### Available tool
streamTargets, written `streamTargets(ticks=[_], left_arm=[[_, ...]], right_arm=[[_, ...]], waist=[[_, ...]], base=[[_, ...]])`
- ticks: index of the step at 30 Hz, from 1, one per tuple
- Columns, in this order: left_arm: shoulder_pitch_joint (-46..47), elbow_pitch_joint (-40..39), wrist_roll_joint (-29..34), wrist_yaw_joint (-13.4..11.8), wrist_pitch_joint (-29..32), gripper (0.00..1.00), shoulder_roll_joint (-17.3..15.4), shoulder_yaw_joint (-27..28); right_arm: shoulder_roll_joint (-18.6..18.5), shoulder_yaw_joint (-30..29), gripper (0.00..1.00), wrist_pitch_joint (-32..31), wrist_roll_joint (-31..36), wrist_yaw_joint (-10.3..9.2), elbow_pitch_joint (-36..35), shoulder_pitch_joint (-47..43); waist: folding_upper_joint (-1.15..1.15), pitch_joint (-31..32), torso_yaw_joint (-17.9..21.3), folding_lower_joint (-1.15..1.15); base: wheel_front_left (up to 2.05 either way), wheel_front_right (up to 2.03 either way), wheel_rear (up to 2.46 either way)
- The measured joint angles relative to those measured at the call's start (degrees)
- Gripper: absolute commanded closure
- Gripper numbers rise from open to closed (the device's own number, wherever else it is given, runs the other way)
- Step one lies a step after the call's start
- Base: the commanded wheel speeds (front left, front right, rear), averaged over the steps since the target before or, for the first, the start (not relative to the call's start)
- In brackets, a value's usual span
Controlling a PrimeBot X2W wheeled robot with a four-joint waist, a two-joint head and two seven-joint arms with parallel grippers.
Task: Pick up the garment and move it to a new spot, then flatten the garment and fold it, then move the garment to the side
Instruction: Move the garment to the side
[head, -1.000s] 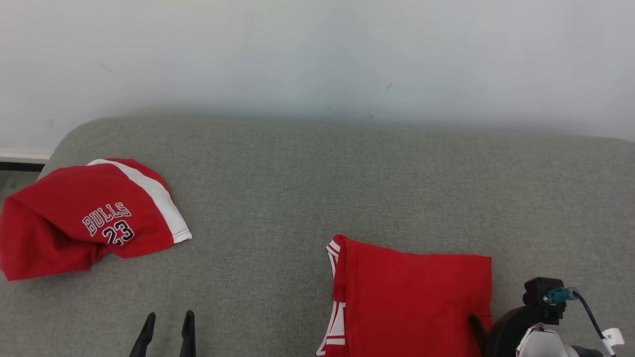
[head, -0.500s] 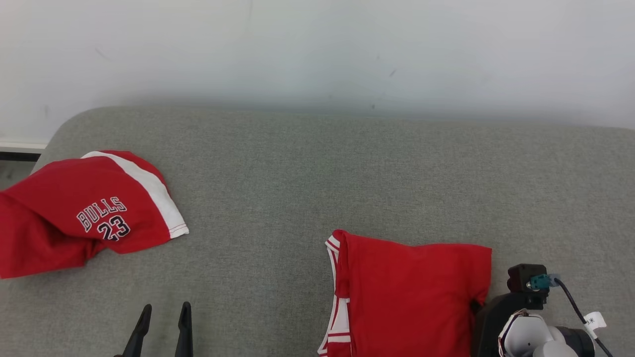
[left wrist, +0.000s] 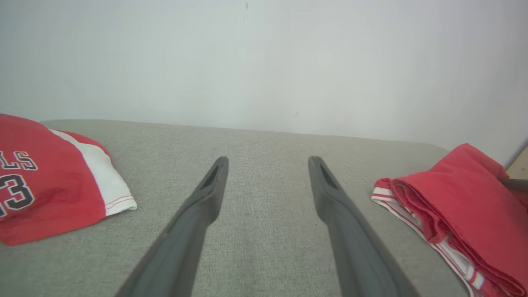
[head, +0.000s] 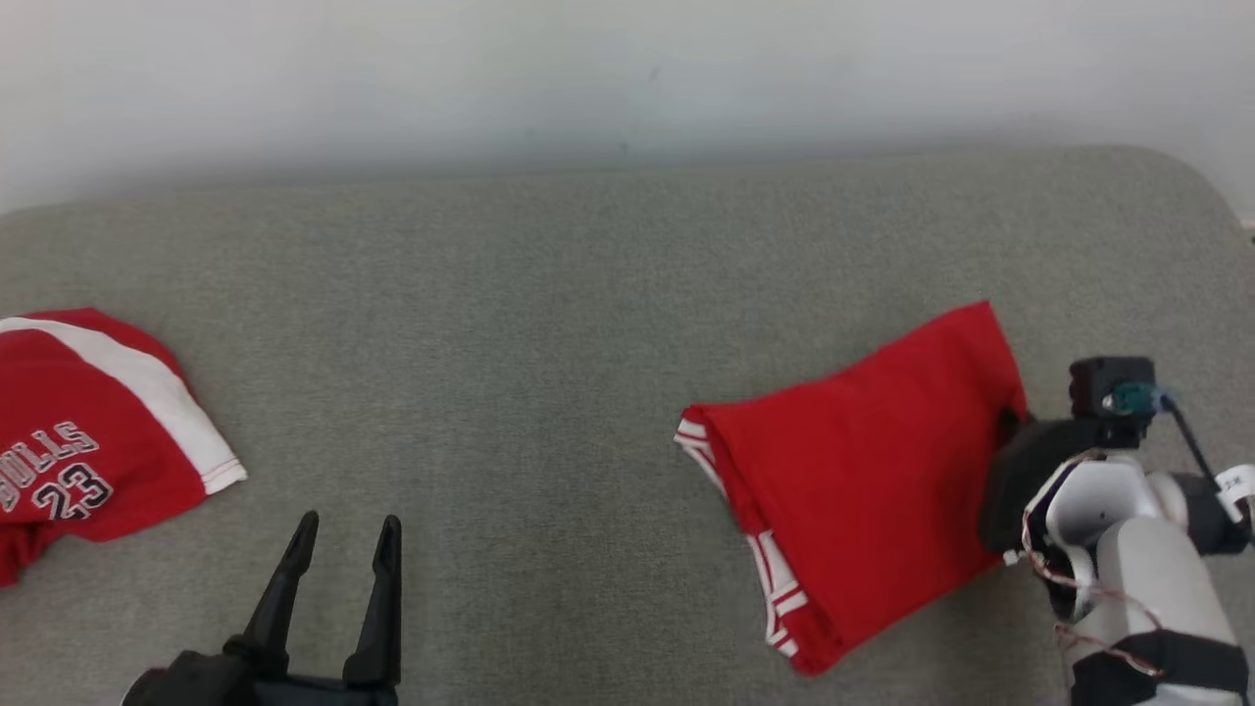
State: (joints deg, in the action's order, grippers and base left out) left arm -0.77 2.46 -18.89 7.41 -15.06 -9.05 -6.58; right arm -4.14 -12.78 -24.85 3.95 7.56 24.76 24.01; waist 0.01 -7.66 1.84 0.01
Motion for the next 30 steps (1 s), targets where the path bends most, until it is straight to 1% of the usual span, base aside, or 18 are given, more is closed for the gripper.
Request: streamTargets(ticks=[3, 8, 13, 18, 25, 29, 30], left_arm=[[2.2, -2.1, 0.6, 0.0, 0.0, 0.0, -1.2, -1.8], [6.0, -5.9, 1.2, 0.0, 0.0, 0.0, -5.0, -5.0], [8.9, -8.1, 1.5, 0.1, 0.0, 0.0, -9.6, -7.3], [10.5, -10.3, 1.8, 0.1, 0.7, 0.0, -12.8, -9.3], [11.3, -13.1, 1.7, 0.1, 2.9, 0.0, -14.9, -9.9], [11.2, -14.2, 1.6, 0.0, 3.6, 0.0, -15.6, -9.8], [11.0, -14.5, 1.6, -0.1, 3.8, 0.0, -15.7, -9.7]], right_arm=[[-1.0, -1.7, 1.0, 2.0, 0.0, 0.0, 0.6, 4.2], [-4.4, -5.3, 1.0, 6.1, 0.6, 0.0, 3.0, 10.2], [-7.8, -5.5, 1.0, 12.6, 1.3, 0.0, 6.6, 16.0], [-10.4, -5.2, 1.0, 18.4, 3.4, 0.0, 10.9, 20.4], [-13.2, -5.4, 1.0, 24.7, 6.5, 0.0, 14.9, 25.7], [-13.7, -5.5, 1.0, 26.9, 7.6, 0.0, 16.7, 27.7], [-13.8, -5.5, 0.75, 27.5, 7.9, 0.0, 17.1, 27.9]], waist=[[0.0, -2.5, 1.9, 0.0], [0.0, -7.7, 5.2, 0.01], [0.01, -12.9, 8.9, 0.01], [0.01, -17.7, 12.8, 0.01], [0.01, -23.2, 17.3, 0.02], [0.0, -25.5, 18.9, 0.0], [0.0, -26.0, 19.1, 0.0]], base=[[0.0, 0.0, 0.0], [0.0, 0.0, 0.0], [0.0, 0.0, 0.0], [0.0, 0.0, 0.0], [0.0, 0.0, 0.0], [0.0, 0.0, 0.0], [0.0, 0.0, 0.0]])
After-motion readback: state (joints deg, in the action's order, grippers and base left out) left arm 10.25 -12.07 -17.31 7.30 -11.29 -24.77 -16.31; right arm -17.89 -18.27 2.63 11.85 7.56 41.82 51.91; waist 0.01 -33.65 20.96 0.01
